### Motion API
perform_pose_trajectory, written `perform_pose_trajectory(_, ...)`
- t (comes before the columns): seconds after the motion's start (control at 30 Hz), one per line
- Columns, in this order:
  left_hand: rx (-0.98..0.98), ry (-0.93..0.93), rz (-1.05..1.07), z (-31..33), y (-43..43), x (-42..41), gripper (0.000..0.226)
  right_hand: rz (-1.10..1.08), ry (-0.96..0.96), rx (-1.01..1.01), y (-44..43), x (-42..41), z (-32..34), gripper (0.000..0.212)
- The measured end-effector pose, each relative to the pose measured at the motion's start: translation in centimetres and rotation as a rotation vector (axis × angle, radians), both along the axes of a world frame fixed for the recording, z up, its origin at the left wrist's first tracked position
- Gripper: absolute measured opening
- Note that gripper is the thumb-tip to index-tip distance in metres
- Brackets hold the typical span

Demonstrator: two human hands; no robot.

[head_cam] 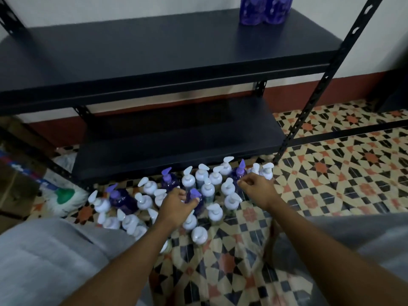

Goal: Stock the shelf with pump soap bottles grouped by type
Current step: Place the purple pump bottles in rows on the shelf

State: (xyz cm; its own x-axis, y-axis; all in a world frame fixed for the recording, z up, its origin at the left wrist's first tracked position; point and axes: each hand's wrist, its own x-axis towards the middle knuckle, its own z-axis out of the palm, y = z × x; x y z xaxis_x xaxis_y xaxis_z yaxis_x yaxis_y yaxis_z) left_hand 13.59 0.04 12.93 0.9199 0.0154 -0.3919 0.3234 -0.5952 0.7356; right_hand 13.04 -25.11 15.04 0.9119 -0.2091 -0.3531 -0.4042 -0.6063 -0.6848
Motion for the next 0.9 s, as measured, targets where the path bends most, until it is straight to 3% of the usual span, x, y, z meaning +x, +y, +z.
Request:
perform_pose_trajectory(0.07, 0.043, 0.045, 0.007, -1.3, -0.3, -0.3, 0.034, -0.022, 0.021, -0.011, 0.0, 0.2, -1.5, 0.026)
perform_pose_trajectory(0.37, 0.129, 0.094, -0.073, -11.0, -0.4, 1.5, 0.079, -0.046, 0.076, -0.004, -1.4, 2.0, -7.5, 0.025)
perform_pose_trajectory(0.47, 0.135, 0.065, -0.122, -10.4, -1.2, 2.5, 0.078, -0.061, 0.069, 0.017, -2.1, 2.6, -9.6, 0.025)
perform_pose_trajectory(0.6, 0.101, 0.090, -0.098, -10.7, -1.8, 4.0, 0.071, -0.047, 0.043, 0.019, -2.8, 3.3, -11.8, 0.056)
perform_pose_trajectory(0.73, 0.058, 0.132, -0.094, -11.7, -1.6, 5.4, 0.057, -0.059, 0.046, 0.073, -3.0, 4.4, -13.0, 0.065)
perform_pose_trajectory(0.9, 0.050, 0.174, -0.154, -13.1, -0.7, 6.4, 0.073, -0.034, 0.017, 0.066, -3.4, 6.3, -14.7, 0.069)
